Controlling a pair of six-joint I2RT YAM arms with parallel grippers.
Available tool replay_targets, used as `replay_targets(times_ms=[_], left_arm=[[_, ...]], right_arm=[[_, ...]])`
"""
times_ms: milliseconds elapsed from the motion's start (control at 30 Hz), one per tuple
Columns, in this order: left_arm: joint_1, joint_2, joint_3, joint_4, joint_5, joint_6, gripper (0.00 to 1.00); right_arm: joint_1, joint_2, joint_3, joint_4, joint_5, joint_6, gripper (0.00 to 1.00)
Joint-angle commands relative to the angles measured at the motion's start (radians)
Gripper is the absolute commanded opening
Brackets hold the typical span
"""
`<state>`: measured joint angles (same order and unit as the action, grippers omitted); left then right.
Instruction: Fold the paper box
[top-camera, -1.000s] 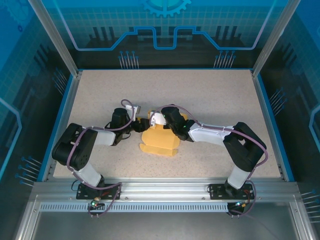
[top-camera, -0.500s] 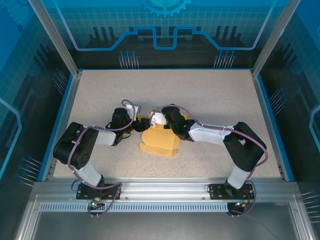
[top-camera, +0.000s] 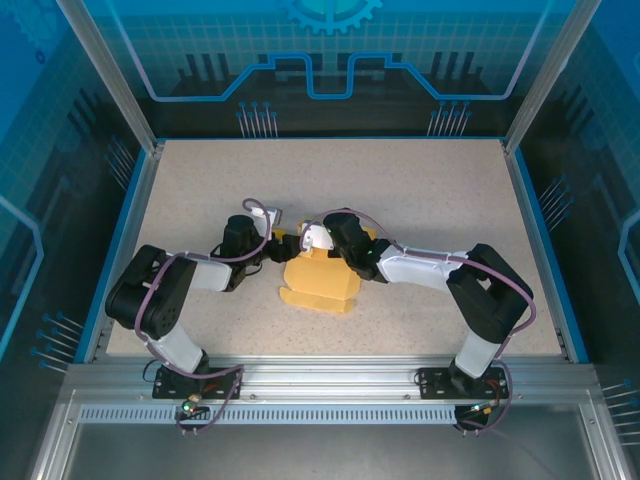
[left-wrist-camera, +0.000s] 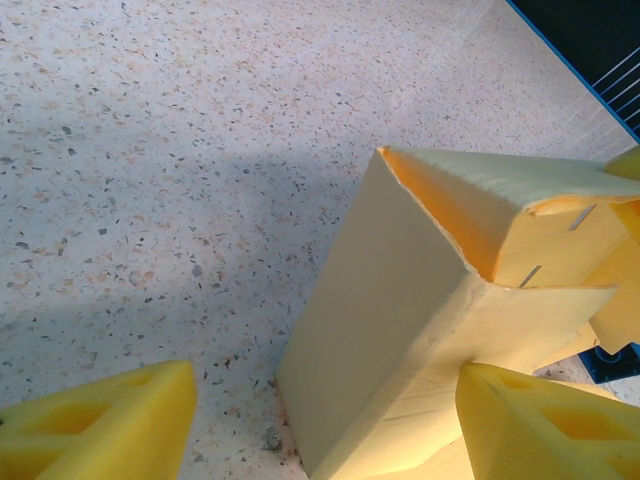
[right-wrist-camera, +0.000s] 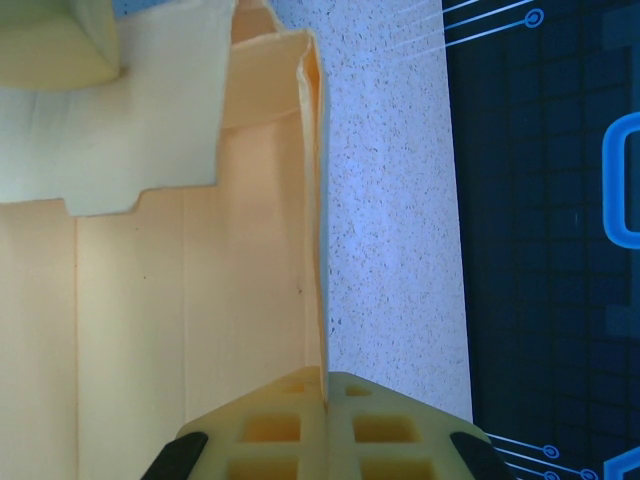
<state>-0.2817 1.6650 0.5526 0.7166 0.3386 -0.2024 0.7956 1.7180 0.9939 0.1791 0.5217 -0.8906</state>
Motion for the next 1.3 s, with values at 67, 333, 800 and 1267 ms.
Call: replay_targets(times_ms=[67,333,800,1267], left_arm=[[-0.007,0.007,0.012,0.05,0.01,0.03,0.69],[-0.021,0.028,0.033,0.062,0.02,0.049,0.68],[-0.024,0.046,0.041,0.07,-0.036,0.037,0.66],[-0.023,0.04,0.007,0.118,-0.081,0.054,0.46]], right_arm=[[-0.004,0.002,0.011,-0.046,-0.044,0.015,0.0],[-0.003,0.004,0.024,-0.083,-0.067,0.033,0.0],[-0.004,0.01,0.03,-0.092,-0.068,0.039,0.0],[-0.007,-0.03,0.038,-0.119,-0.094,0.07,0.0]])
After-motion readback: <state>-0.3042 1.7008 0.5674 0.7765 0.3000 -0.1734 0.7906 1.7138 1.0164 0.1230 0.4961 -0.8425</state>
